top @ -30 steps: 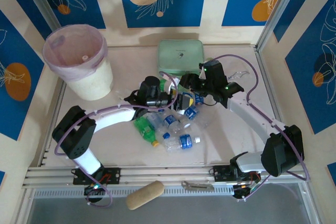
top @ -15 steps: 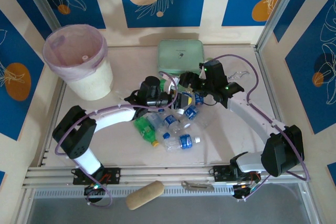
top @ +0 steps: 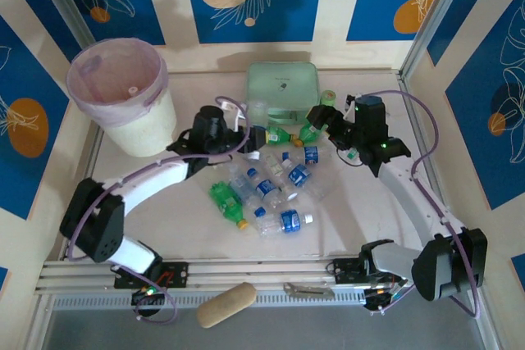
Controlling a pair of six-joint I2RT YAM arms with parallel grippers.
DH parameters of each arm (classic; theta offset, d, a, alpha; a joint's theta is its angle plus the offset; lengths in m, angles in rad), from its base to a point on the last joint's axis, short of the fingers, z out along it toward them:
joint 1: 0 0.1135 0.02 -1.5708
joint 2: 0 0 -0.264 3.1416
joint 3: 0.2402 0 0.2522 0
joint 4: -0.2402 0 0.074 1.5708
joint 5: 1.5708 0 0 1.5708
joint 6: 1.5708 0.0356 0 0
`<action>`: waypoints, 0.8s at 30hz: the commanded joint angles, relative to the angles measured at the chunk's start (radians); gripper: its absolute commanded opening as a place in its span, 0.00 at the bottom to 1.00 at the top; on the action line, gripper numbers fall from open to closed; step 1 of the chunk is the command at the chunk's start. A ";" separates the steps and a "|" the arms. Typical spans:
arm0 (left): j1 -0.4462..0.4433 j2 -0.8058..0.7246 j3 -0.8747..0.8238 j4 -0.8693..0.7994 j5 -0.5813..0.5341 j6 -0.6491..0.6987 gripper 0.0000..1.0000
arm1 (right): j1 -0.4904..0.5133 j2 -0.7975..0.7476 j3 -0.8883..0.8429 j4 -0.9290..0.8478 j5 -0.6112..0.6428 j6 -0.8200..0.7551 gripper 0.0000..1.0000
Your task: Put the plastic bottles in the bin
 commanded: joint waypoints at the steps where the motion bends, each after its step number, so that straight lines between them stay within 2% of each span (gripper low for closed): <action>1: 0.041 -0.089 0.120 -0.186 -0.115 0.167 0.43 | -0.004 -0.018 -0.031 -0.004 0.000 0.002 0.85; 5: 0.140 -0.135 0.259 -0.319 -0.198 0.267 0.42 | 0.001 -0.010 -0.063 0.021 -0.011 0.023 0.85; 11: 0.302 -0.136 0.434 -0.395 -0.296 0.356 0.40 | 0.033 0.020 -0.075 0.044 -0.017 0.032 0.85; 16: 0.441 -0.118 0.501 -0.393 -0.371 0.358 0.39 | 0.060 0.035 -0.058 0.028 -0.002 0.018 0.85; 24: 0.655 -0.045 0.530 -0.408 -0.419 0.315 0.37 | 0.072 0.038 -0.043 0.007 0.021 -0.002 0.85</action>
